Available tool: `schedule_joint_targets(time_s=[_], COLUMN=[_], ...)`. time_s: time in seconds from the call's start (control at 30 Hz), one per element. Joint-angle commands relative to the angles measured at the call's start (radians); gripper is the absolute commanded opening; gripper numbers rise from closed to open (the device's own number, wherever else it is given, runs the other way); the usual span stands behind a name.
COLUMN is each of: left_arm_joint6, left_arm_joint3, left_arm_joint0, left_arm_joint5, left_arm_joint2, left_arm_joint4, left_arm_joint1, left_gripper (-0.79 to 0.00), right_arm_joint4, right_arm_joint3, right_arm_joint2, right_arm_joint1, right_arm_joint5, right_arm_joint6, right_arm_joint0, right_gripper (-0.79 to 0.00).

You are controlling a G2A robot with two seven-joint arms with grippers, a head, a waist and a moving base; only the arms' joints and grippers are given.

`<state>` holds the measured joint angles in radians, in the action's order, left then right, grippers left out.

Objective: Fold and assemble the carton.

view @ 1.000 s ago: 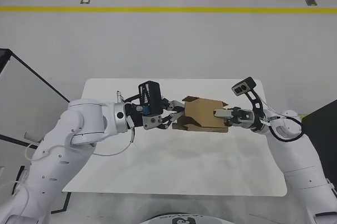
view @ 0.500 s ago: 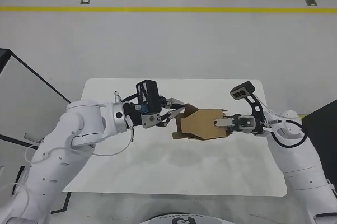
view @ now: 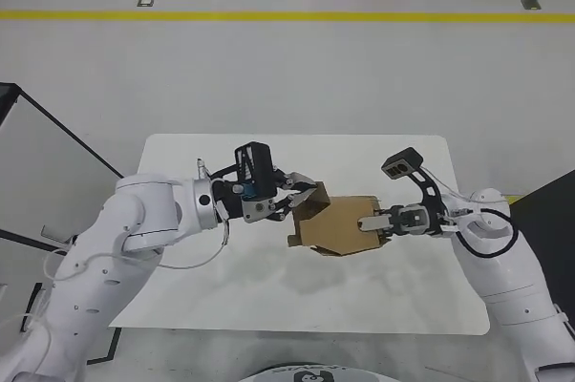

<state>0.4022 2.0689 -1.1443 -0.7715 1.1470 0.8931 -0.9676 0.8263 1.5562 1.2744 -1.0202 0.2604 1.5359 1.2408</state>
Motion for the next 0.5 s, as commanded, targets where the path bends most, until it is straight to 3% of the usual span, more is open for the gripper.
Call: schedule_joint_targets(time_s=[0.0,0.47], left_arm_joint6=[0.007,0.038], left_arm_joint3=[0.001,-0.011], left_arm_joint0=[0.000,0.005], left_arm_joint5=[-0.002,0.020], left_arm_joint2=[-0.001,0.006], left_arm_joint4=[-0.002,-0.023], left_arm_joint1=[0.000,0.001], left_gripper=[-0.785,-0.785], right_arm_joint4=[-0.005,0.025], right_arm_joint3=[0.003,-0.033], right_arm_joint2=[-0.005,-0.004], right_arm_joint1=[0.001,0.008], right_arm_joint5=[-0.003,-0.010], right_arm_joint6=[0.000,-0.016], right_arm_joint0=[-0.001,-0.006], right_gripper=[-0.785,-0.785])
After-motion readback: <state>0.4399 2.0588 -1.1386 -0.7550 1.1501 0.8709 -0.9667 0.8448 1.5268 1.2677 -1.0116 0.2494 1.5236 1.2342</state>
